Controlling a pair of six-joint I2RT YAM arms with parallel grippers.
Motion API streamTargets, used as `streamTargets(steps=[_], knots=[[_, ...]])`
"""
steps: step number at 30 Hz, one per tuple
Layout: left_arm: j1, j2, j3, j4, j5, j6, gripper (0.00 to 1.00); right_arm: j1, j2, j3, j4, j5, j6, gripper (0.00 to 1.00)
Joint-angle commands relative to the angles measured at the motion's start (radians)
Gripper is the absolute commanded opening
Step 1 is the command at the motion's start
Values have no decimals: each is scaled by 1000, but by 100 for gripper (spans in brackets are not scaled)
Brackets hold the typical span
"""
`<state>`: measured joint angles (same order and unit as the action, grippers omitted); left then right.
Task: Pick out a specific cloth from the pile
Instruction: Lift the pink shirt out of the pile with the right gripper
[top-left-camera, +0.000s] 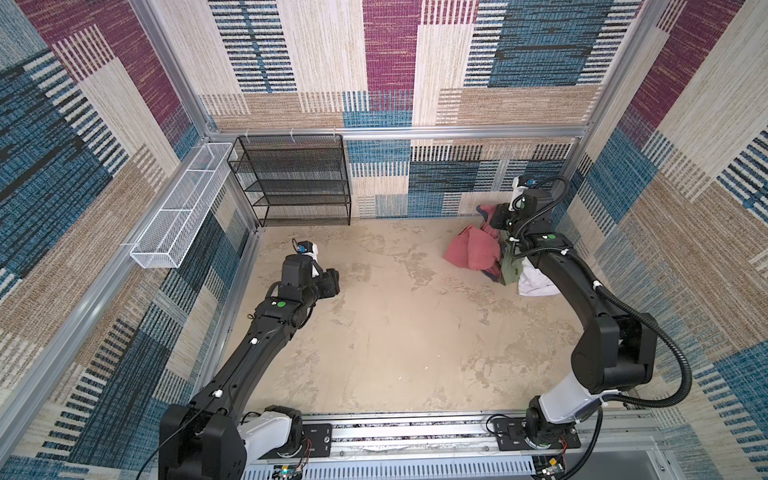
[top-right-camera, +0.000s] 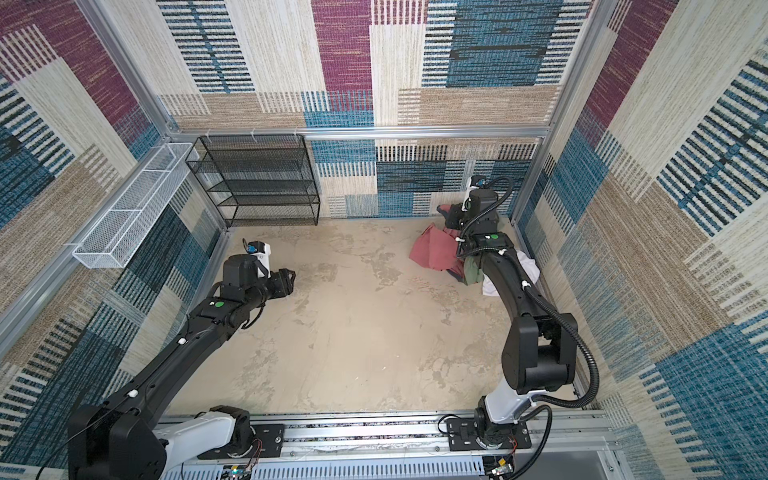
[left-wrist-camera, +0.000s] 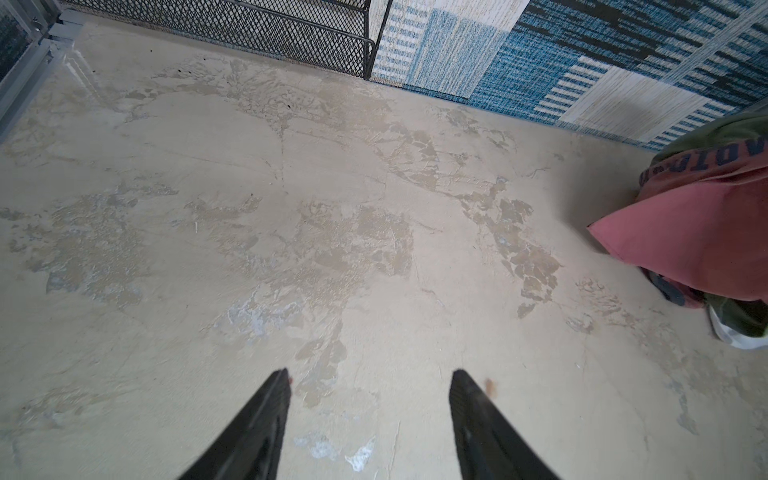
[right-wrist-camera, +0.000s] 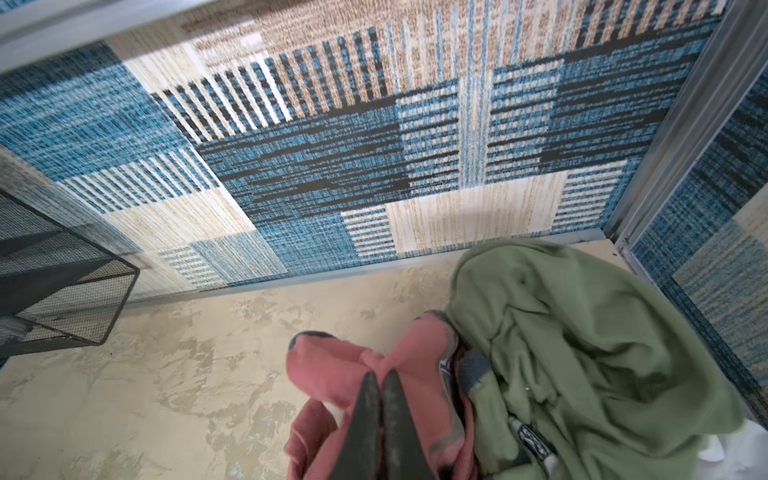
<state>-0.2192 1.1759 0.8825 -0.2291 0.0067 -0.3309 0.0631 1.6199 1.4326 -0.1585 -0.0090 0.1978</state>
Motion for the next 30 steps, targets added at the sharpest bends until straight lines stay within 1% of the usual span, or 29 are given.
streamTargets(steps=[1, 7, 11, 23, 26, 27, 30], knots=[[-2, 1, 13, 3, 7, -13, 65, -5, -13, 31, 43, -28, 15, 0], [-2, -14, 13, 2, 7, -13, 65, -5, -36, 52, 36, -48, 17, 0], [-2, -28, 19, -8, 14, -18, 65, -5, -64, 52, 56, -100, 11, 0], [-3, -60, 33, -27, 41, -28, 65, -5, -100, 153, 27, -162, 12, 0], [-3, -59, 38, -36, 49, -30, 65, -5, -102, 163, 18, -208, 12, 0], [-3, -60, 42, -40, 51, -31, 65, -5, -102, 196, 15, -237, 8, 0], [-3, -65, 52, -58, 52, -30, 65, -5, -112, 219, 8, -294, 5, 0]])
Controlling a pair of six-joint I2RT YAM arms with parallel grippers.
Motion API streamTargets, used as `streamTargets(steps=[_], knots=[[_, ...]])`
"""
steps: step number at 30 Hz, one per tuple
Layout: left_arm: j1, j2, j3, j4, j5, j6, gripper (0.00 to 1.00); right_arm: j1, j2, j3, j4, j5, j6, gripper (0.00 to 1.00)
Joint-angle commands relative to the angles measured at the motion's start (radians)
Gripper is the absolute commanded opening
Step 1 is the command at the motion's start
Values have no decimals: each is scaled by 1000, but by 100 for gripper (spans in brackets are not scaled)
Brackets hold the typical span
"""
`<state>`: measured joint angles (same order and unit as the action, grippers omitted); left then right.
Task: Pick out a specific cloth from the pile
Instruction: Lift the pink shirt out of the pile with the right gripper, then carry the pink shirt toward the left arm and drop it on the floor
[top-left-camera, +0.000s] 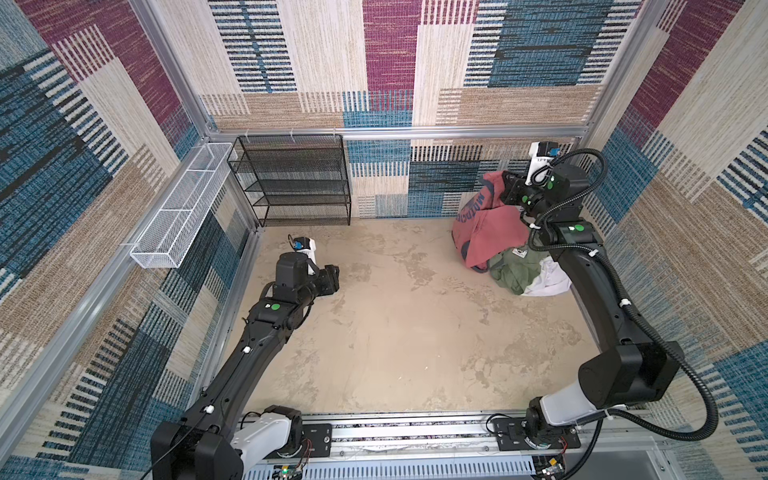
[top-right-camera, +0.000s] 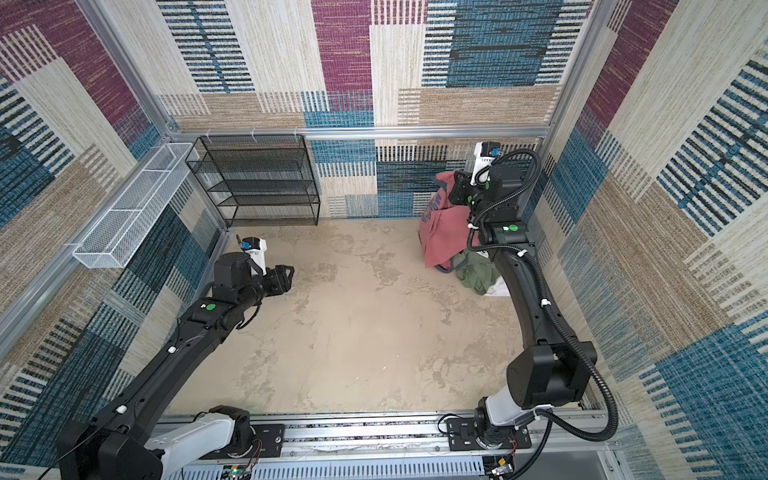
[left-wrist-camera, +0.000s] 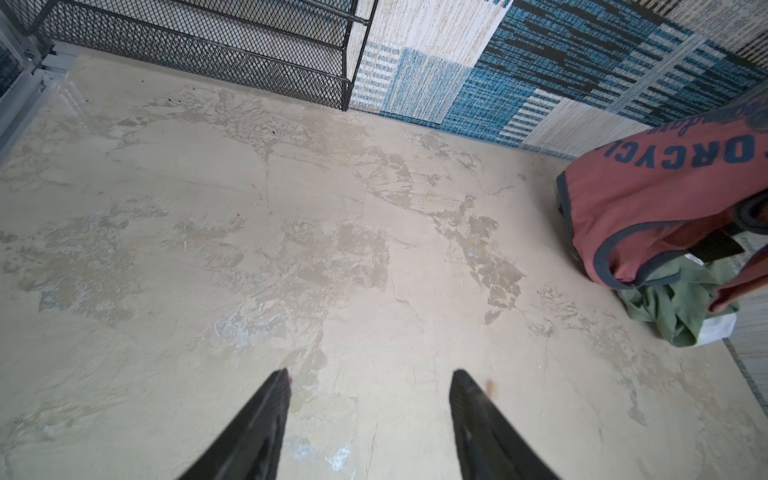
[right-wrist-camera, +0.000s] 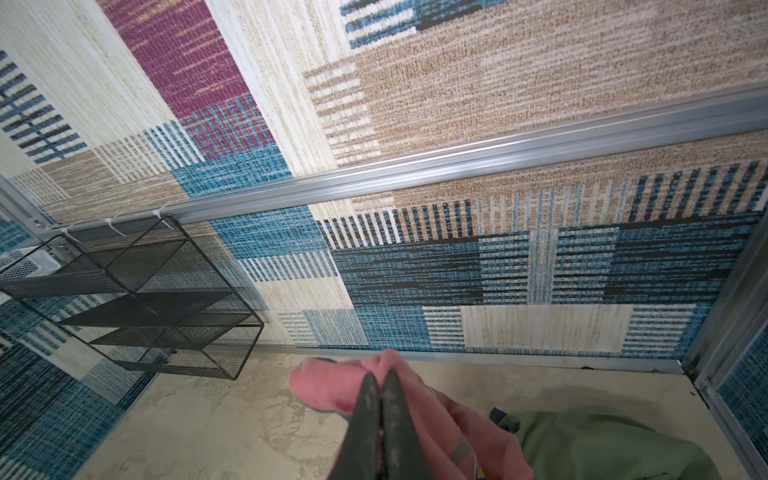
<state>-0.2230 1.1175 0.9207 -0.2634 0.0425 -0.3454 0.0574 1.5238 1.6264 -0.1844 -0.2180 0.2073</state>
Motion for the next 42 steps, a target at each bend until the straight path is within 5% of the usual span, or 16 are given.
streamTargets(steps=[1, 15, 27, 33, 42], knots=[[1, -11, 19, -33, 12, -15, 65, 2, -19, 31, 32, -98, -5, 0], [1, -82, 136, -257, -74, 1, 65, 203, 56, 273, -76, -162, -12, 0], [13, -147, 177, -414, -239, 39, 64, 503, 360, 705, -252, -167, -82, 0], [108, -155, 188, -396, -112, -3, 61, 572, 560, 997, -341, -197, -59, 0], [164, -165, 163, -382, -9, -35, 60, 671, 642, 914, -290, -201, -73, 0]])
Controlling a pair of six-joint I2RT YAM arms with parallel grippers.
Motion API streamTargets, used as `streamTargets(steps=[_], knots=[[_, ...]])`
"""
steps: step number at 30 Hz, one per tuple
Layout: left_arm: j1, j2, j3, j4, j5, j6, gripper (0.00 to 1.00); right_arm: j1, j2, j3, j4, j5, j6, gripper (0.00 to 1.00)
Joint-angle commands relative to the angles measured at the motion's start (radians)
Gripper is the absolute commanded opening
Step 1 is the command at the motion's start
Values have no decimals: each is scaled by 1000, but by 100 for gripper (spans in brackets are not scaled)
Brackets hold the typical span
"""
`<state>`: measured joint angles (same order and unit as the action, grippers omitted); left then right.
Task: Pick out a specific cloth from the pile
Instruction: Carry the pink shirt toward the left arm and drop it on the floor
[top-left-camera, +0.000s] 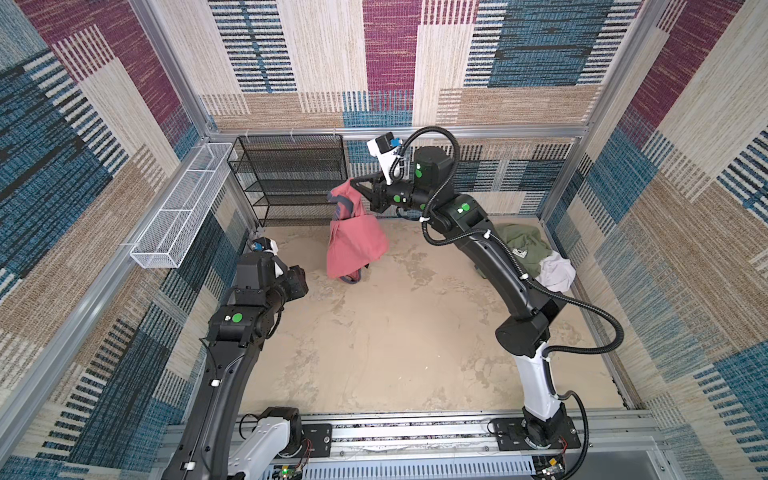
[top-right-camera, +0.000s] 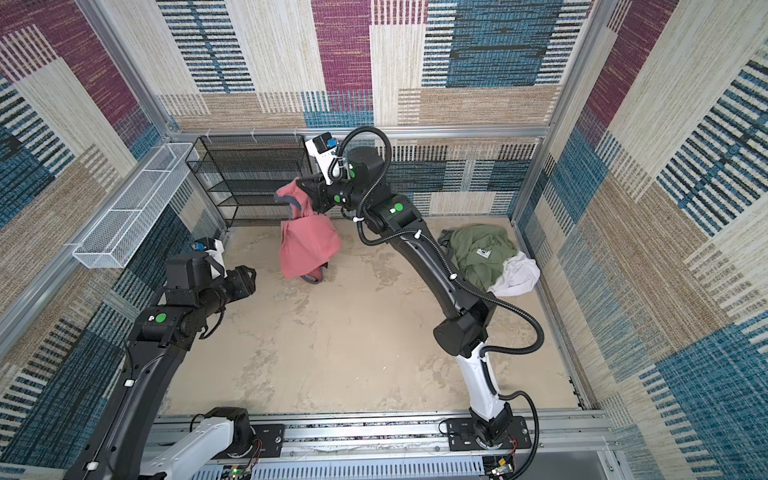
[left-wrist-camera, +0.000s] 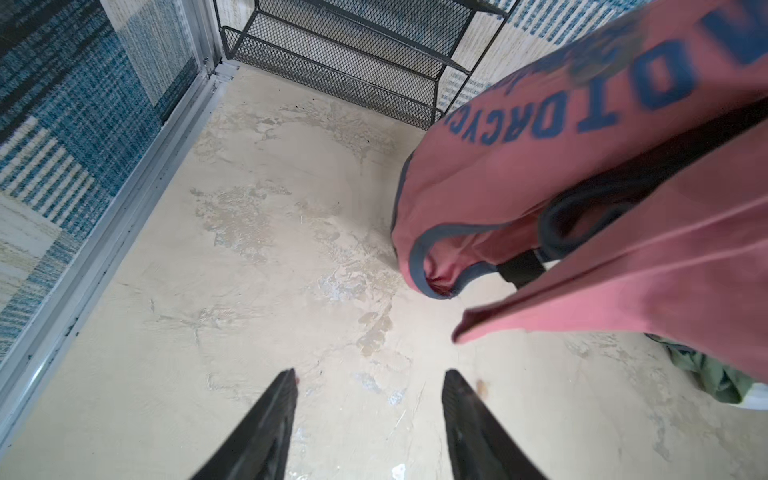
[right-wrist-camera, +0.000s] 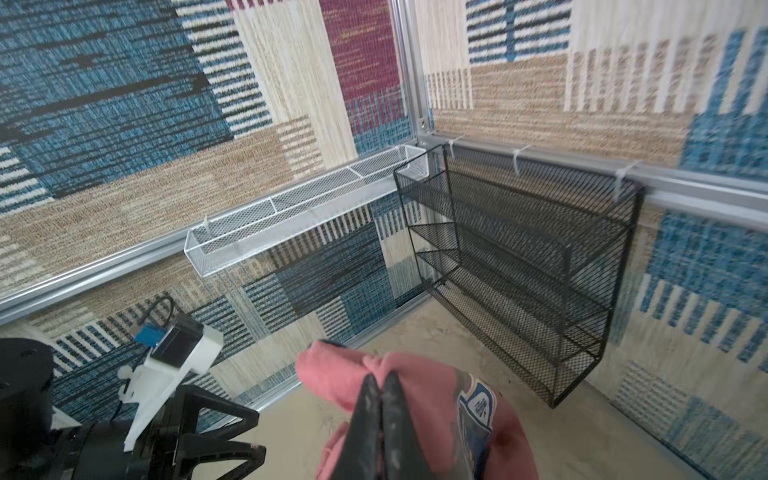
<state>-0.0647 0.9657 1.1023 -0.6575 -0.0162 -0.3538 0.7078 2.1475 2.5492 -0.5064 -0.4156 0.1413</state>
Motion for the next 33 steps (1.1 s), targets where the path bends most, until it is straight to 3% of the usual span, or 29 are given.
streamTargets(steps=[1, 11, 17, 18, 22, 26, 29, 33], knots=[[7, -22, -28, 17, 60, -28, 60, 33, 29, -22, 42, -6, -6, 0], [17, -80, -64, -37, 21, -4, 60, 117, 167, -94, 112, 74, -12, 0], [23, -102, -95, -51, 49, -16, 60, 152, 296, -29, 165, 65, 21, 2], [24, -109, -102, -43, 52, -24, 60, 157, 316, -20, 175, 61, 32, 5], [25, -116, -110, -23, 77, -27, 60, 173, 388, 14, 189, 42, 60, 37], [24, -88, -99, -15, 134, -39, 63, 176, 380, -4, 191, 76, 64, 58], [21, -35, -84, -12, 194, -45, 64, 176, 312, -68, 179, 140, 29, 64], [-4, 13, -76, -10, 258, -47, 64, 142, 94, -447, 353, 162, 98, 64]])
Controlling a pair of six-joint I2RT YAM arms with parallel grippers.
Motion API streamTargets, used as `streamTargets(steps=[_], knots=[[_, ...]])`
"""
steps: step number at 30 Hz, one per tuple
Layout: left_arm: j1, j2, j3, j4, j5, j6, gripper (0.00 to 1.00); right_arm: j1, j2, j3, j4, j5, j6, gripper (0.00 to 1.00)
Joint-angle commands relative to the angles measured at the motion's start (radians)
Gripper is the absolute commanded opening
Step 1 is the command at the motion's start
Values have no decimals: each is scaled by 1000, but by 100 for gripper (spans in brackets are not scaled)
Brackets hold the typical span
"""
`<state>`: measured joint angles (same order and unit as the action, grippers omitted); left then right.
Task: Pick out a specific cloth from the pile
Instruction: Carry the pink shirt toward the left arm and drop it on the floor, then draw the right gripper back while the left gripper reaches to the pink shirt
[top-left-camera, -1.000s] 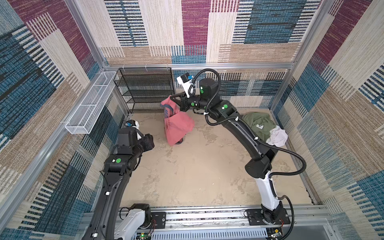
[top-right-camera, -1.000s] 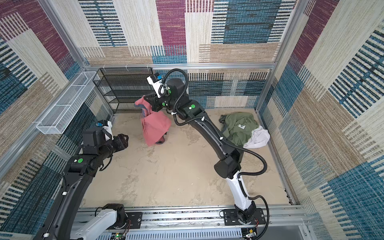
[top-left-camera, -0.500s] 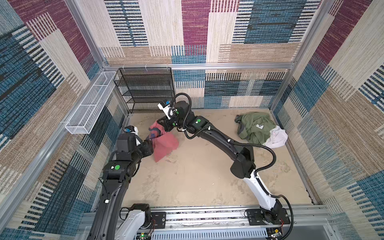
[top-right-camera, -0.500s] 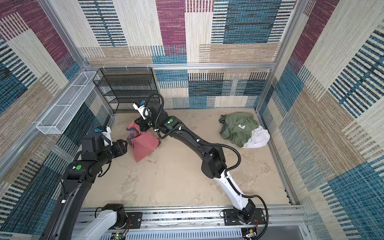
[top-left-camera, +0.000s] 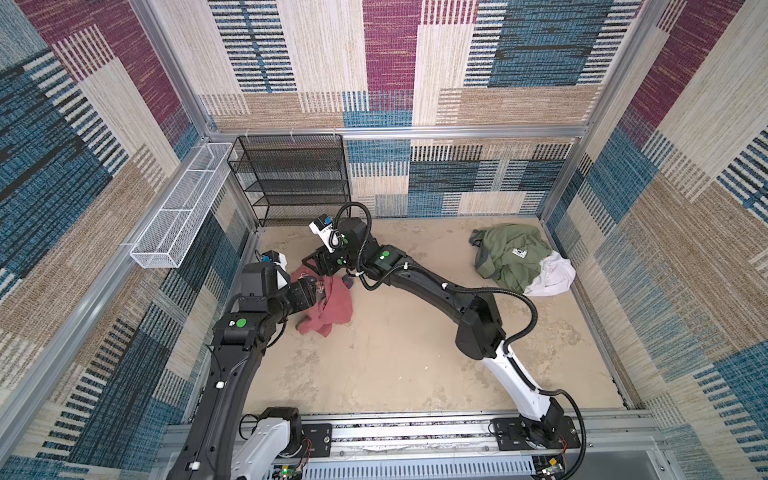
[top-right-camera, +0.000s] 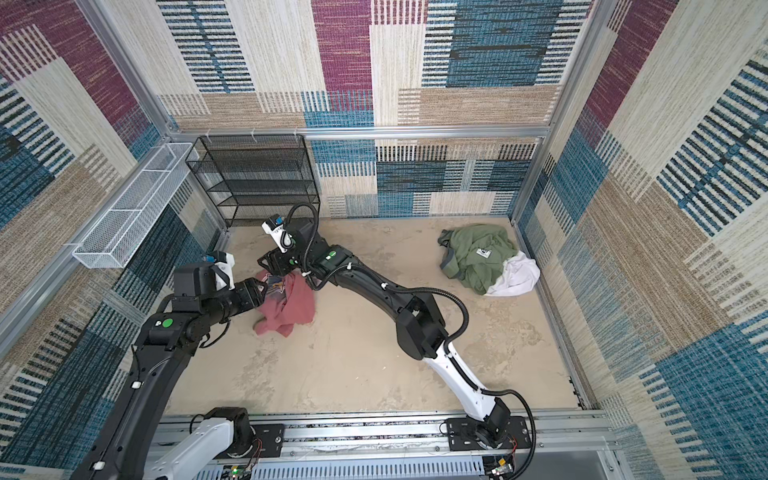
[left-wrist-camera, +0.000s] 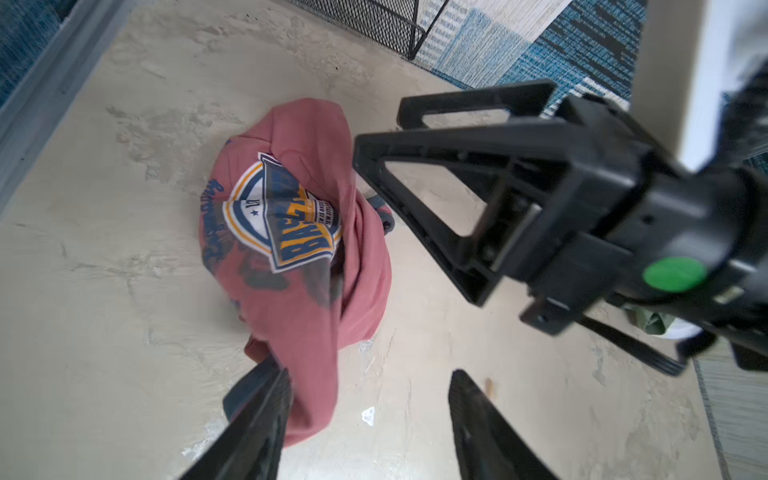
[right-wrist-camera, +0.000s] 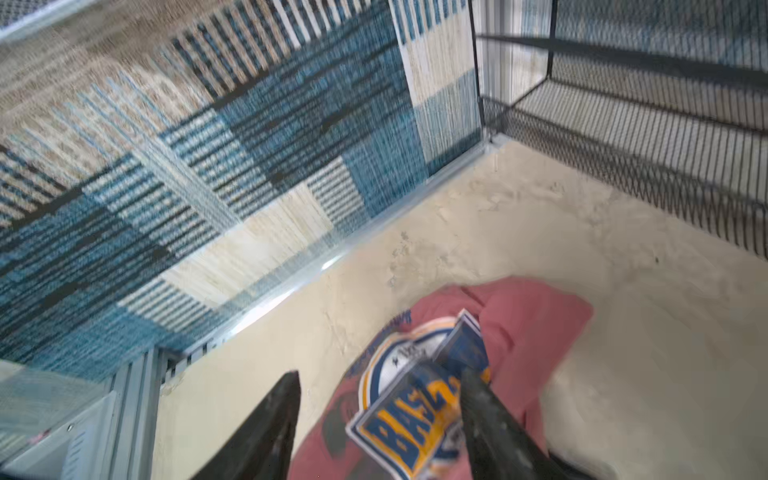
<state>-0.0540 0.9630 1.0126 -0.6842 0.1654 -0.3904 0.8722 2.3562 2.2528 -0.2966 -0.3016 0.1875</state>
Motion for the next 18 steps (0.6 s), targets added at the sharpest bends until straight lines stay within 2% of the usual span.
streamTargets(steps=[1, 3, 6, 10, 13, 16, 18], knots=[[-31, 14, 13, 17, 71, -5, 64, -35, -184, -286, 211, 39, 75, 64], [-78, 13, 3, 16, 34, 18, 64, -52, -317, -539, 352, 50, 109, 64], [-130, 40, -17, 12, 2, 45, 64, -66, -450, -796, 459, 83, 129, 65], [-190, 114, -22, 14, 5, 41, 62, -92, -530, -930, 455, 81, 136, 64], [-233, 175, -17, 50, -49, 18, 62, -130, -573, -988, 450, 89, 147, 64], [-250, 263, 4, 121, -55, 2, 61, -171, -633, -1072, 508, 47, 179, 63], [-248, 321, 31, 143, -123, -16, 61, -175, -667, -1121, 537, 69, 179, 63]])
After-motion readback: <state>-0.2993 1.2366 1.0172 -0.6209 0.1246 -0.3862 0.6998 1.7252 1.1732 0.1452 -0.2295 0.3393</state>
